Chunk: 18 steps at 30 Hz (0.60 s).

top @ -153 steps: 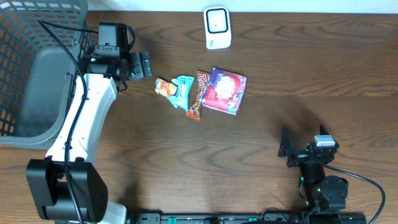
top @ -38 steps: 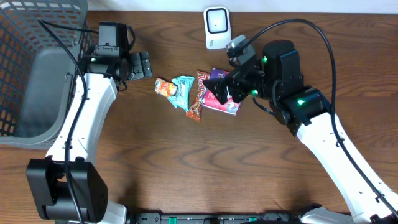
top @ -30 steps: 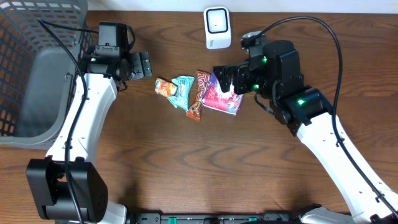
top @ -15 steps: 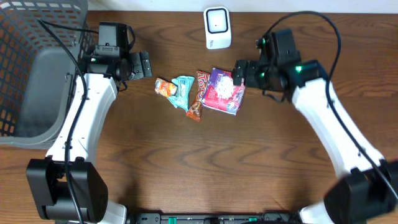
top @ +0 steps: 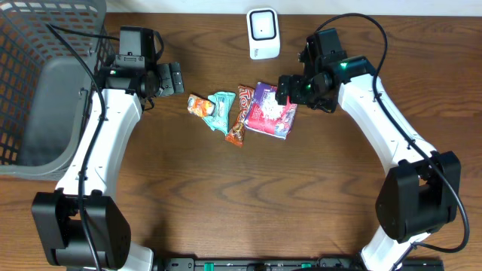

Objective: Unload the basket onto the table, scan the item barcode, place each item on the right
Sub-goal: 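Grasp the pink box with the right gripper and lift it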

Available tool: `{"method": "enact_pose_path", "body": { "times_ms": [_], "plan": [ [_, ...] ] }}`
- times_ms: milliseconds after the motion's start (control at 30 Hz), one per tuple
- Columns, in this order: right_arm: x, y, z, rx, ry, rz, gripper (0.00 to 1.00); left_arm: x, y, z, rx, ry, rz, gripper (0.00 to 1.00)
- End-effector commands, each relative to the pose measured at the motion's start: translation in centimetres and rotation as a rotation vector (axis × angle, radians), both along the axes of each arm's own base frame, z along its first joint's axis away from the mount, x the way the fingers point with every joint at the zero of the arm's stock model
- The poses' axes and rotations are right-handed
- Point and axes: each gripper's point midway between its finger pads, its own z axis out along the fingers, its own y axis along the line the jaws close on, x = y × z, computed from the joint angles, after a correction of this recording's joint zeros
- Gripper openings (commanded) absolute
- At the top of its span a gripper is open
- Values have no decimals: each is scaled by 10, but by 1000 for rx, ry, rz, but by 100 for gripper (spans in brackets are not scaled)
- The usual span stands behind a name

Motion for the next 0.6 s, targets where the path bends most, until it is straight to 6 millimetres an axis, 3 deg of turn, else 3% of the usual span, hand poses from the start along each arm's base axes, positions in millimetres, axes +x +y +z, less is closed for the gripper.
{"method": "enact_pose_path", "body": {
  "times_ms": [0, 567],
  "plan": [
    [5, -1, 6, -16, -29, 8, 99, -1, 4, -5, 14, 14, 2, 98],
    [10, 2, 4, -12, -47, 12, 99, -1, 4, -5, 14, 14, 2, 98]
  ]
}}
